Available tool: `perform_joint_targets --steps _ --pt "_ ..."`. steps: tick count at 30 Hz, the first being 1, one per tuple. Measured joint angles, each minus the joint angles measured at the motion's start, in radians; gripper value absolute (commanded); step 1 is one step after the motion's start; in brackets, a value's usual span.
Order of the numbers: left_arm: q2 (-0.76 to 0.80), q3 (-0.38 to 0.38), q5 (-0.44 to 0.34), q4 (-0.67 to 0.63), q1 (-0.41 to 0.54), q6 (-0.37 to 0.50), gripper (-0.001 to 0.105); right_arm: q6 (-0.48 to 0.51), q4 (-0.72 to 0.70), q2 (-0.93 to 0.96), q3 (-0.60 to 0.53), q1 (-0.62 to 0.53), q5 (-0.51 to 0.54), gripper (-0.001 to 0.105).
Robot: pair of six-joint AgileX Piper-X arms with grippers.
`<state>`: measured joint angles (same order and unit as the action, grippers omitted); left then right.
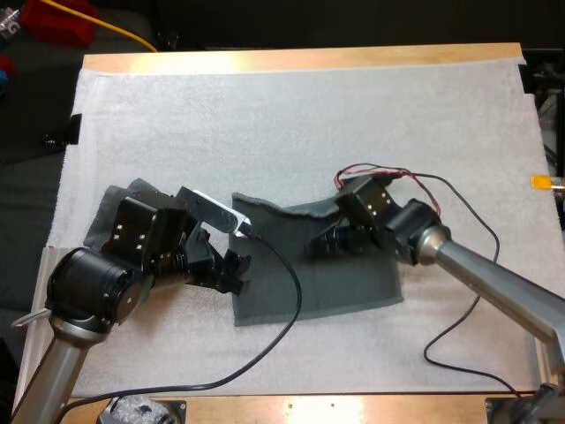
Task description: Pick towel from pile, fold and stack
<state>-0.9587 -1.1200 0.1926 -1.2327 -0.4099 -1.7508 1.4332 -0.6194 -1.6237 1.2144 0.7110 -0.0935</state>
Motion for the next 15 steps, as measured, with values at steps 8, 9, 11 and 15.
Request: perform_joint_targets --steps 8,9,11,15 --pt "0.0 0.0 0.0 0.0 0.0 0.0 0.066 -0.014 0.003 -0.103 0.058 -0.002 -0.034 0.001" --pt "0.0 0.0 0.0 0.0 0.0 0.0 0.066 -0.014 0.005 -0.112 0.063 -0.002 -0.036 0.001" --pt "0.0 0.0 0.0 0.0 0.0 0.0 0.066 -0.016 0.02 -0.129 0.07 -0.002 -0.036 0.001" --pt "0.0 0.0 0.0 0.0 0.0 0.0 0.066 -0.021 0.042 -0.155 0.088 -0.002 -0.036 0.001"
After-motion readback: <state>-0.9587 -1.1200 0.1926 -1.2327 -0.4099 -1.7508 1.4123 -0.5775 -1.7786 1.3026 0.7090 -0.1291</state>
